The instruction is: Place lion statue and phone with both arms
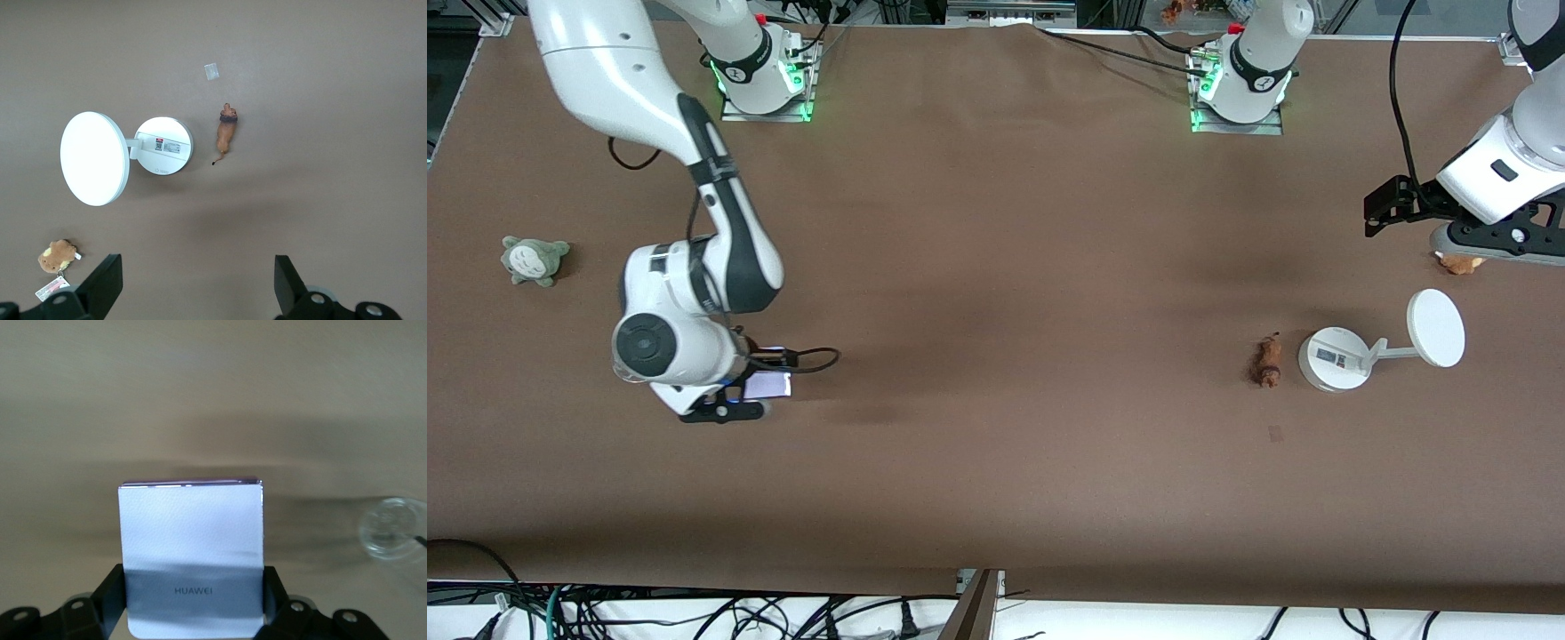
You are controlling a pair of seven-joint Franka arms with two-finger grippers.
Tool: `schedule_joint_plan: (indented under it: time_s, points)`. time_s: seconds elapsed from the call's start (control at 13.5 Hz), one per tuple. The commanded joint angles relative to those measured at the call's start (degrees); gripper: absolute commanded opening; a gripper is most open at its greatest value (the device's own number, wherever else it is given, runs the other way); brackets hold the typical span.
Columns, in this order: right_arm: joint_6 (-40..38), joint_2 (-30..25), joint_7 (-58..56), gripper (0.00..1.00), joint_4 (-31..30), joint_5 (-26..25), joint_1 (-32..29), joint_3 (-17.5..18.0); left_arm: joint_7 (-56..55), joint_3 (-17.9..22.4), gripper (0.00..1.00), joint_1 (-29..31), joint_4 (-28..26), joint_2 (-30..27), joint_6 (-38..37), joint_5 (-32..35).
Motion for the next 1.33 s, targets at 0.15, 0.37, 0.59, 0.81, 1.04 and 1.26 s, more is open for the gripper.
schedule_joint_plan:
  time_s: [0.15,0.37,0.59,0.81,1.04,1.26]
  points:
    - [4.8,0.5,-1.1,0.36,-3.9,0.7,-2.7,1.0,0.3,-0.6,1.00,0.9,-1.4,-1.1,-0.2,-1.2]
    - [6.4,2.1,-1.1,0.36,-4.0,0.7,-2.7,1.3,0.1,-1.0,1.00,0.4,0.0,-1.9,-0.6,-0.7]
    - [6.8,2.8,-1.2,0.38,-4.0,0.7,-2.8,1.3,-0.2,-1.3,1.00,1.4,-0.8,-2.3,-2.6,-1.1]
    - [6.5,2.9,-1.3,0.99,-3.4,0.6,-2.8,1.3,-0.3,-1.9,1.00,1.5,3.4,-2.6,-5.9,-0.5]
    - [4.6,-0.1,-4.5,1.00,-1.3,0.1,-2.8,0.9,-0.3,-1.6,1.00,1.4,4.2,-2.5,-6.0,-0.6]
    - [-3.4,-4.5,-7.9,1.00,4.4,-0.4,-2.9,-0.5,-2.1,-1.7,1.00,0.8,3.9,-2.1,-5.6,-1.5]
